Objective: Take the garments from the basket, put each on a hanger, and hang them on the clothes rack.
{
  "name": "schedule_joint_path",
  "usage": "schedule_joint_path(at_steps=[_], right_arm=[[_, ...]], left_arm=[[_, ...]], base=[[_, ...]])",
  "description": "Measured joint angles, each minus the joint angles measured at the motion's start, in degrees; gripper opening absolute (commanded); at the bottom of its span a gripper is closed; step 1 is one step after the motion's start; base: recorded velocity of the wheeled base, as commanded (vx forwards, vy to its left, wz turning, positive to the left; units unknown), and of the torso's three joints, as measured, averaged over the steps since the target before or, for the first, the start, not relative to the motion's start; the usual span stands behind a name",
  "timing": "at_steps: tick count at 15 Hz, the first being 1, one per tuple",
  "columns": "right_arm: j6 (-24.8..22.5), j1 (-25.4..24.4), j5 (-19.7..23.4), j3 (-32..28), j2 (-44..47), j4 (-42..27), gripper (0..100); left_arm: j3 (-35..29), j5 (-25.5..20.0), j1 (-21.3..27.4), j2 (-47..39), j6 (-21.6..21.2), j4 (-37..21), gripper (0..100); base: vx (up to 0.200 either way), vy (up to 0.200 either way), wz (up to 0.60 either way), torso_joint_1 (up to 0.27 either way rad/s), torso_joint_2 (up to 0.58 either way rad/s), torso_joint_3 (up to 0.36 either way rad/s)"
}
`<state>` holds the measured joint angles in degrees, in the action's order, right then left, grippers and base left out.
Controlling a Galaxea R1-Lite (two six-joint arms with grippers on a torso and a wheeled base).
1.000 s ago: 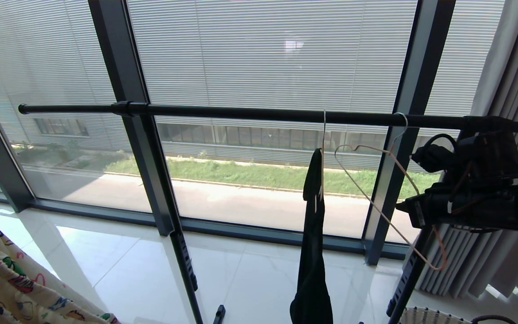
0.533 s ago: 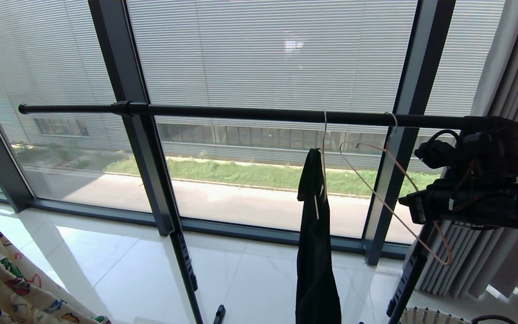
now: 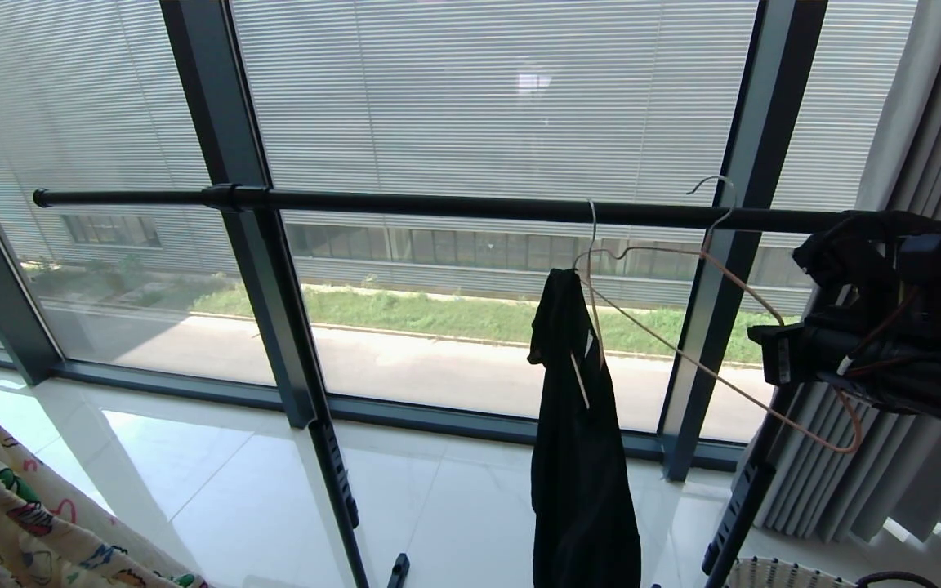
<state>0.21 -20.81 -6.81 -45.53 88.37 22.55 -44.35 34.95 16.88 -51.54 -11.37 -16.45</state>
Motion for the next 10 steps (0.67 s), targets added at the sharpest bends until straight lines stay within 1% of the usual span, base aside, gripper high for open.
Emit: schedule_joint_path(at_steps=[3, 8, 10], right_arm=[[-0.02, -0.18, -1.56, 4.83, -2.56, 5.23, 0], [-0.16, -0.60, -4.27, 11.34, -9.55, 5.85, 0], [-1.00, -0.68, -4.56, 15.43, -14.23, 5.61, 0]], left_arm=[[0.00, 0.00, 0.00, 0.48, 0.02, 0.02, 0], [0.15, 0.00, 0.00, 1.71, -0.15, 0.00, 0], [0.17, 0.00, 0.00, 1.96, -0.33, 0.02, 0]], base=[[0.000, 0.000, 0.00, 0.000, 0.00, 0.000], [0.000, 0.000, 0.00, 0.000, 0.00, 0.000], [-0.200, 0.000, 0.00, 0.010, 0.00, 0.002]])
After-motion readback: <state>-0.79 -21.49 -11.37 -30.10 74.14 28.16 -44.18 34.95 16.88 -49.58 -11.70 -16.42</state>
